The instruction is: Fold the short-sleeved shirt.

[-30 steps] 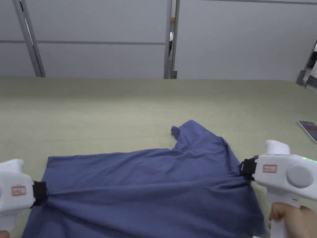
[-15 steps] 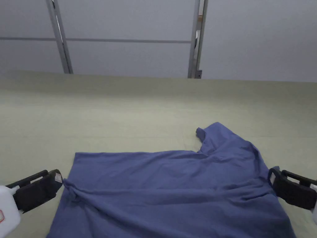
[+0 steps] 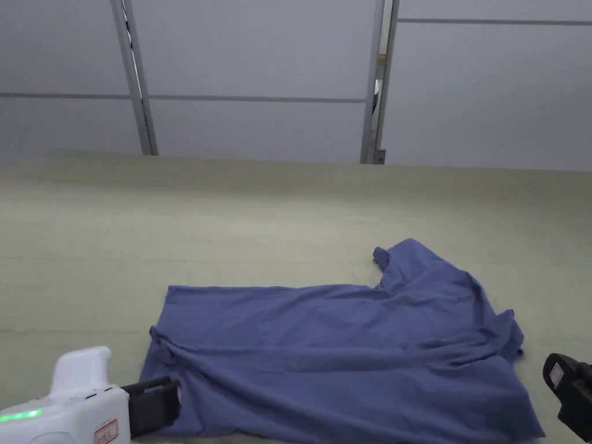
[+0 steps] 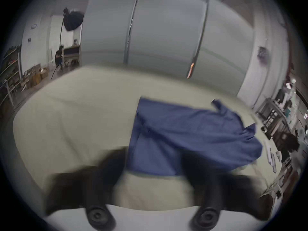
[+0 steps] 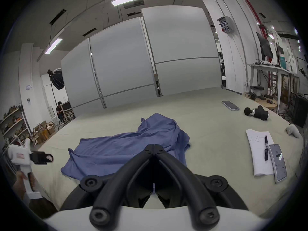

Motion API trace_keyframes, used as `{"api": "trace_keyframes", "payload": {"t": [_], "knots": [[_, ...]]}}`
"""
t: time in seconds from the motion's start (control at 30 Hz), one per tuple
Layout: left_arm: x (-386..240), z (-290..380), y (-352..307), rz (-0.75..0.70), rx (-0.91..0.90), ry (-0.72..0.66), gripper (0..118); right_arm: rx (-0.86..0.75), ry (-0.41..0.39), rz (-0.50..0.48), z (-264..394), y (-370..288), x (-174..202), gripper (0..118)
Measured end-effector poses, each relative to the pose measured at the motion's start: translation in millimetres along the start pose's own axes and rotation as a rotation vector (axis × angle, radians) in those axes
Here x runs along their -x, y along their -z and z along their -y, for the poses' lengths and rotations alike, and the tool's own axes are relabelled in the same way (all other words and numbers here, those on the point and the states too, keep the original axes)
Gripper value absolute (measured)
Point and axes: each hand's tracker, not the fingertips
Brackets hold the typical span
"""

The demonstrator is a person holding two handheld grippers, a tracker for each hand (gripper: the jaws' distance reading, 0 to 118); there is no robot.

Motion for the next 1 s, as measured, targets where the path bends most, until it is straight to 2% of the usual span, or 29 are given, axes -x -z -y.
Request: {"api": "trace_keyframes", "payload": {"t": [0.03,0.1,0.13,0.17,0.23,0.27,0.3,0.33,0.37,0.47,0.5,0.53,0.57,0.6,0.63,0.67,0.7,0.73,0.83,0.87,0.9,1.0], "knots": [[4,-2,17,-0.001,0.038,-0.022,117,0.008,0.004,0.003,0,2,0,2],[13,-5,55,-0.019,0.141,-0.052,113,0.027,0.009,0.013,5,4,-2,2],[4,6,52,-0.027,0.170,-0.071,113,0.037,0.009,0.022,6,7,-2,3],[3,11,61,-0.032,0.190,-0.067,108,0.061,0.006,0.030,7,13,-4,15],[-20,14,45,-0.084,0.111,0.074,106,0.126,0.016,0.041,14,23,-11,45],[-19,6,47,-0.132,0.098,0.146,83,0.175,0.018,0.060,17,36,-13,79],[-21,10,40,-0.141,0.053,0.179,49,0.208,0.024,0.072,21,48,-15,100],[-19,11,33,-0.052,0.026,0.159,12,0.234,0.029,0.082,25,63,-18,109],[-18,12,29,-0.020,0.058,0.124,9,0.295,0.023,0.083,32,79,-30,110],[-12,12,24,-0.031,0.048,0.101,9,0.486,0.011,0.114,49,136,-39,108],[-10,13,24,-0.035,0.049,0.097,9,0.524,0.015,0.121,56,143,-49,101],[-14,11,22,-0.029,0.057,0.084,9,0.542,0.040,0.097,59,152,-54,86],[-10,13,21,-0.012,0.067,0.061,9,0.526,0.066,0.088,59,153,-56,62],[-8,14,19,-0.007,0.069,0.057,9,0.461,0.055,0.114,53,143,-57,48],[-7,15,14,-0.004,0.068,0.055,9,0.444,0.087,0.037,48,129,-62,10],[7,7,21,0.005,0.065,0.049,9,0.409,0.154,-0.013,43,117,-60,6],[8,6,12,0.012,0.060,0.046,9,0.409,0.134,0.037,38,106,-62,6],[9,6,0,0.030,0.048,0.035,9,0.401,0.129,0.001,34,95,-65,6],[-8,14,-61,0.077,0.027,0.023,9,0.390,0.156,-0.021,23,43,-67,6],[-7,22,-75,0.066,0.028,0.033,9,0.390,0.149,-0.015,24,24,-69,6],[-5,29,-85,0.057,0.032,0.040,9,0.395,0.139,-0.001,25,7,-54,6],[15,59,-95,0.057,0.131,0.001,9,0.497,0.156,0.025,47,-26,-65,6]]}}
